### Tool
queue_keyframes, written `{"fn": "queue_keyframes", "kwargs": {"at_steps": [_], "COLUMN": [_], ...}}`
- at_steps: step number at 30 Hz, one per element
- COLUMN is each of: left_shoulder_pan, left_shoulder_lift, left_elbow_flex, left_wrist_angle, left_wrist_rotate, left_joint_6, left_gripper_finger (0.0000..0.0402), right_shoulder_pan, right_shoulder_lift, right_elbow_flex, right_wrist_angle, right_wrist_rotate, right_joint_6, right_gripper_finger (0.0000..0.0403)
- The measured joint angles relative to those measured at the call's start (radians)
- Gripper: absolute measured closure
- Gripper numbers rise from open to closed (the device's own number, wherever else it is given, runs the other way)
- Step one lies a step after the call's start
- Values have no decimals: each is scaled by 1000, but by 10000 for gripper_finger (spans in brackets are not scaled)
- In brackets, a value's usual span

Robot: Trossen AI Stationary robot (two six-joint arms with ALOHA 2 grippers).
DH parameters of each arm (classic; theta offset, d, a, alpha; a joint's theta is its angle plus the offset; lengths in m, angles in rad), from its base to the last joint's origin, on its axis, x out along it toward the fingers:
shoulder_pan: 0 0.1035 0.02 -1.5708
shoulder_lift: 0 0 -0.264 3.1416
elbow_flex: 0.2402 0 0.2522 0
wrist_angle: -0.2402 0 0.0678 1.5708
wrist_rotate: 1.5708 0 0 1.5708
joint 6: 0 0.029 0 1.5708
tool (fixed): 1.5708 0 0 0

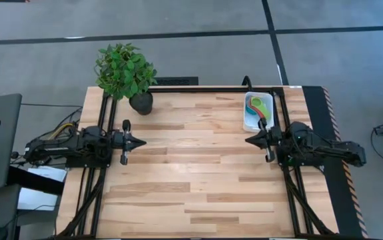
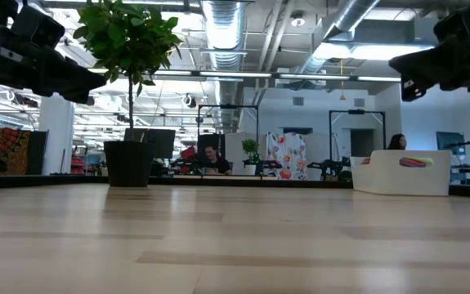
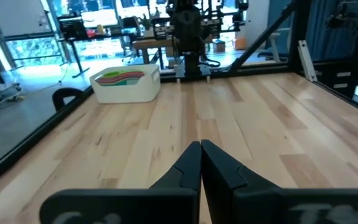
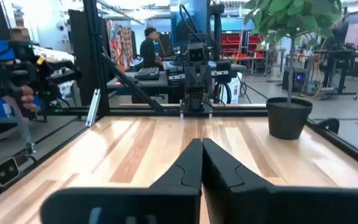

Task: Nest measuring cups in basket
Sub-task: Return to Home Position

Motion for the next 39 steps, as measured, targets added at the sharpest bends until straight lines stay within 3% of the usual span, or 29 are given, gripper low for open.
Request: {"fn": "queue_keyframes", "kwargs": {"at_steps": [8,39], "left_shoulder_pan": [0,1], "left_shoulder_lift": [0,0], "left_elbow_flex": [-1,-3], "left_wrist_angle": [-1,1], "left_wrist_rotate": [-57,-60], "left_joint_6": [-27,-45], "left_gripper_finger": [401,401], "right_shoulder_pan": [0,0], "right_shoulder_lift": [0,0], "right_elbow_flex": [0,-1], "right_wrist_angle": [-17,-32], "right_wrist_rotate": [4,3], "right_joint_6": [37,35], "right_gripper_finger": [357,358]}}
